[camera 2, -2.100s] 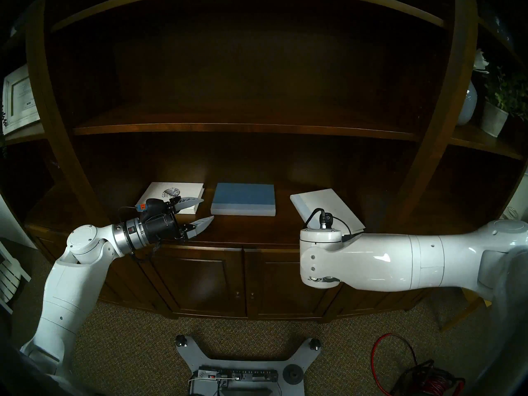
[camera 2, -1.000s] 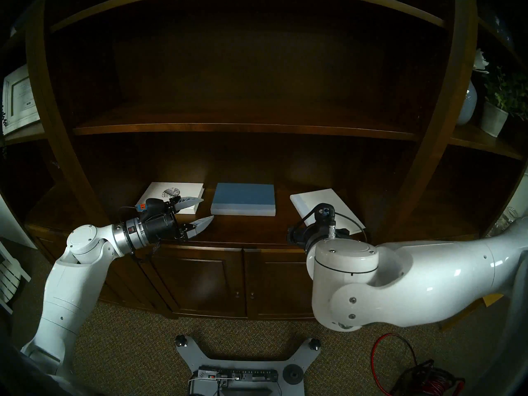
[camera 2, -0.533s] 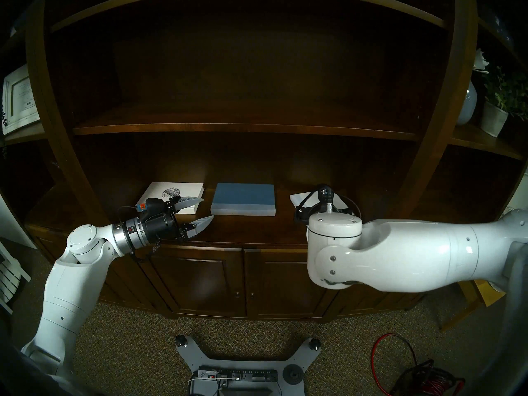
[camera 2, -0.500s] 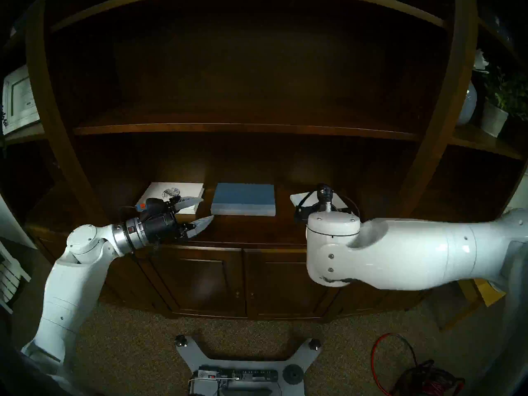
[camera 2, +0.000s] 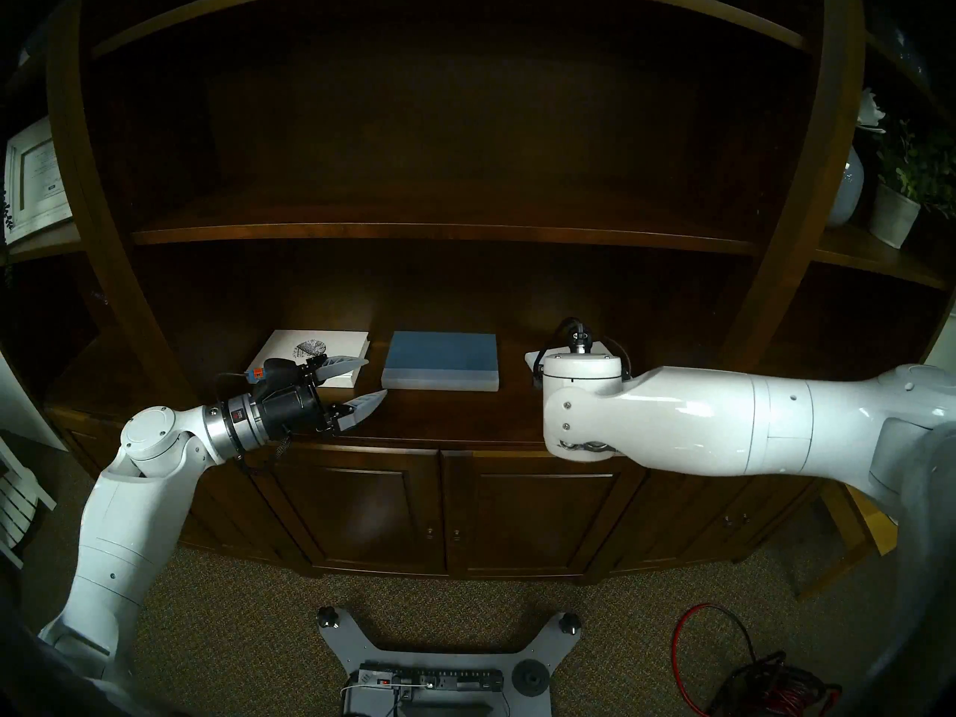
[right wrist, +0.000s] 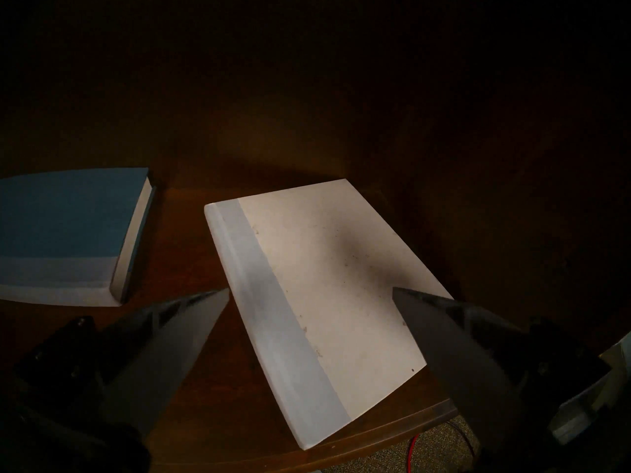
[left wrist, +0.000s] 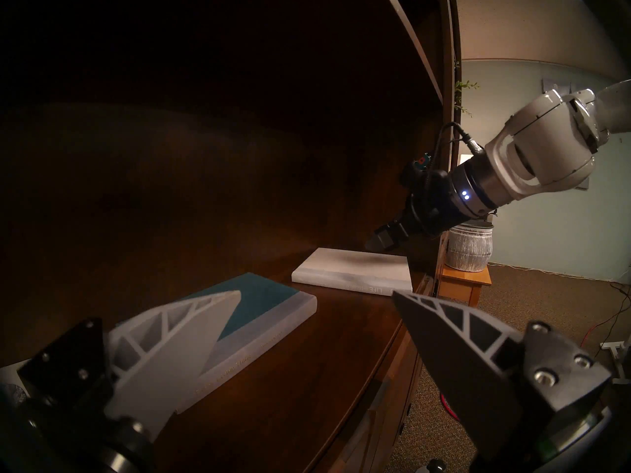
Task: Close the books and align them horizontally on the shelf
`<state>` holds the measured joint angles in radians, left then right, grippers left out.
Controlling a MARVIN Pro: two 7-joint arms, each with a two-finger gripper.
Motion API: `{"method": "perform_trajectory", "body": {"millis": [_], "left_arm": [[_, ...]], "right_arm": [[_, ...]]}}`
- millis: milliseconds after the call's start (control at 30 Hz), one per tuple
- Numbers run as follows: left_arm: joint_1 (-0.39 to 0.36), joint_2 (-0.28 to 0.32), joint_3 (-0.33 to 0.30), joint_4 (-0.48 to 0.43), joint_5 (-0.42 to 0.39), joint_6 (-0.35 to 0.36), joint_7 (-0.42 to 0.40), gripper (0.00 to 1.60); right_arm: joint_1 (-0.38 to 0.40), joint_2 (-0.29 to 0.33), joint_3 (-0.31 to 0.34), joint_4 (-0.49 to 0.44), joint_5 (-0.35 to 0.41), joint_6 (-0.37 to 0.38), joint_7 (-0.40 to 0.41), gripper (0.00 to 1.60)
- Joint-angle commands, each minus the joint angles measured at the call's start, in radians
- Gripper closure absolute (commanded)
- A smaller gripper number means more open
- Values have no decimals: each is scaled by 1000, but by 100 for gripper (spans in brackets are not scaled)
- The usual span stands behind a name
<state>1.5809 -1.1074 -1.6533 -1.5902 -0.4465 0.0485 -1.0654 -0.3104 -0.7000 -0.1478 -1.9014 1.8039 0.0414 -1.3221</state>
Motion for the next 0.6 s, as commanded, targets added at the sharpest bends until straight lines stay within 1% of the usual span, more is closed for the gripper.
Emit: {"method": "perform_trajectory", "body": {"millis": [0,100,167,233,267,433,533,567], "left_arm": [[-30,2,-9,-21,-8,1,2,0],[-30,1,-10,-22,-7,2,1,0],[-30,1,-10,-22,-7,2,1,0],[-30,1,-11,-22,-7,3,1,0],[-30,0,-11,-22,-6,3,0,0],[-31,-1,-12,-22,-5,4,-1,0],[-31,-1,-12,-22,-5,4,-1,0],[-31,-1,-12,-22,-5,4,-1,0]], "right_arm": [[50,-12,47,89,12,16,58,0],[54,-16,53,134,26,25,97,0],[54,-17,54,143,28,28,104,0],[53,-27,54,171,34,31,121,0],[50,-38,55,203,39,33,138,0],[41,-75,58,300,52,36,199,0],[42,-80,51,313,43,42,204,0],[39,-109,48,367,40,46,220,0]]}}
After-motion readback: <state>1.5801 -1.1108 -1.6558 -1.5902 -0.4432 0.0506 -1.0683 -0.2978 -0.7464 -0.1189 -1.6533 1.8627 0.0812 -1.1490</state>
